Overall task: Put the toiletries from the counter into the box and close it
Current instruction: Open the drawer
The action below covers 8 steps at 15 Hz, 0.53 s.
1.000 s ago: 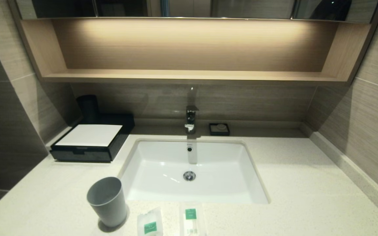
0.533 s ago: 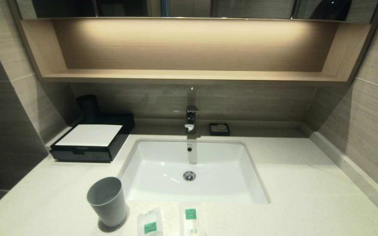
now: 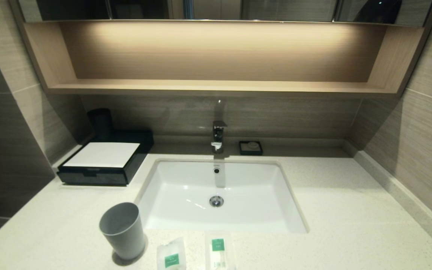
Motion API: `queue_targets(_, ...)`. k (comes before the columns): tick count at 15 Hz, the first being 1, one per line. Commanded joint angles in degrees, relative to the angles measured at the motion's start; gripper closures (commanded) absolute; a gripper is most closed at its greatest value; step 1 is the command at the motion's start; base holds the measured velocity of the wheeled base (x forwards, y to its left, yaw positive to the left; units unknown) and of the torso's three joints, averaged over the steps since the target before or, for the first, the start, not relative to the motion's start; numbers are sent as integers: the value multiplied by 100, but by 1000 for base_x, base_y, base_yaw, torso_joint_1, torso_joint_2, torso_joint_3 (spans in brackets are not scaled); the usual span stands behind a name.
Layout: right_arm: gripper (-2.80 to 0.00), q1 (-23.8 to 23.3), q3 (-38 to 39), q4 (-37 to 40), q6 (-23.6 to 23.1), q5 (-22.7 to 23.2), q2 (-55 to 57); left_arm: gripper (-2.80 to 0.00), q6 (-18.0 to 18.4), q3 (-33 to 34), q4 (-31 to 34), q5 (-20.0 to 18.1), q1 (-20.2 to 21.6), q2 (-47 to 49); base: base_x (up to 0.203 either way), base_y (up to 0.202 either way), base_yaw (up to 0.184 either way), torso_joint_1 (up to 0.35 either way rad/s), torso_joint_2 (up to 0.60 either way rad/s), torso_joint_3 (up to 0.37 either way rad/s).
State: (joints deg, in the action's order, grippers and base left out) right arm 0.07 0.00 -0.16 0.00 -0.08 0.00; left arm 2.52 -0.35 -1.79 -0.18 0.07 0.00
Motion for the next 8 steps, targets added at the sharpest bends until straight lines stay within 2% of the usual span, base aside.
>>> queue_targets(1, 0, 1, 7, -2, 0, -1, -8, 0, -6, -269, 131, -13, 1, 9, 0, 0, 0, 0, 0, 0)
queue_targets(5, 0, 1, 9, -2, 0, -1, -7, 0, -39, -914, 841, -37, -1, 9, 0, 0, 0, 0, 0, 0)
queue_targets(8, 0, 1, 0, -2, 0, -1, -9, 0, -48, -1202, 1057, -144, -7, 115, 0, 0, 0, 0, 0, 0)
